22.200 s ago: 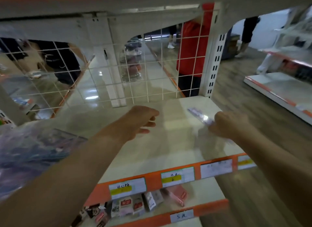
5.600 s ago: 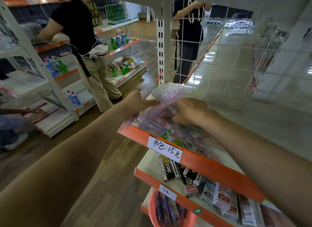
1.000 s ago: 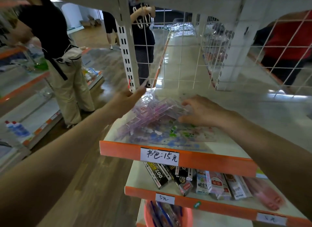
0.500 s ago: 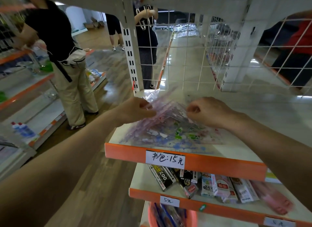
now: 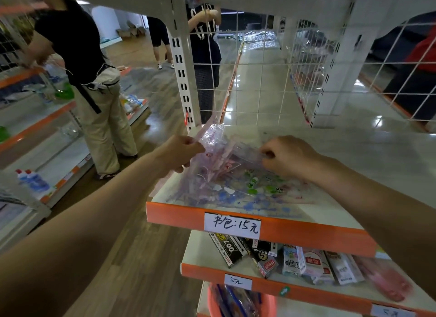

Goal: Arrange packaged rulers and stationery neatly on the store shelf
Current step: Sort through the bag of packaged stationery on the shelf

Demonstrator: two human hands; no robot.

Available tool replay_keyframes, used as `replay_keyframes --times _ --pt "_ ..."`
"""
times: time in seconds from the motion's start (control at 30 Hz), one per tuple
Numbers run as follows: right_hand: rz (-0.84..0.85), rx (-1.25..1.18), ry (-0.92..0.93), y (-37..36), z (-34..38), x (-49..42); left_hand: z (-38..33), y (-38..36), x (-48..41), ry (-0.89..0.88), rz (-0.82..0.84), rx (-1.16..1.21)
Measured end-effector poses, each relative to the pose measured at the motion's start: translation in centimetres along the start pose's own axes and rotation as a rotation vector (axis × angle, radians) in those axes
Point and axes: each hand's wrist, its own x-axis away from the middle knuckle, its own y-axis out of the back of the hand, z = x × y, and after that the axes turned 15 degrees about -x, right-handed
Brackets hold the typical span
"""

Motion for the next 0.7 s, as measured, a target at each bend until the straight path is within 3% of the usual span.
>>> replay_keyframes --times 0.37,0.53,0.7 --pt "-0.035 -0.607 -0.116 3.4 -2.6 0.7 0.2 -0.3 -0.6 0.011 -0.018 0.071" --pt "0.004 -0.772 -0.201 4.0 -3.2 1.6 -0.1 -0.2 -0.5 0.024 -0.016 0.082" --pt "-0.087 -0.917 -0.313 4.1 -3.9 1.7 -0.2 0.0 -0.4 0.047 -0.028 0.07"
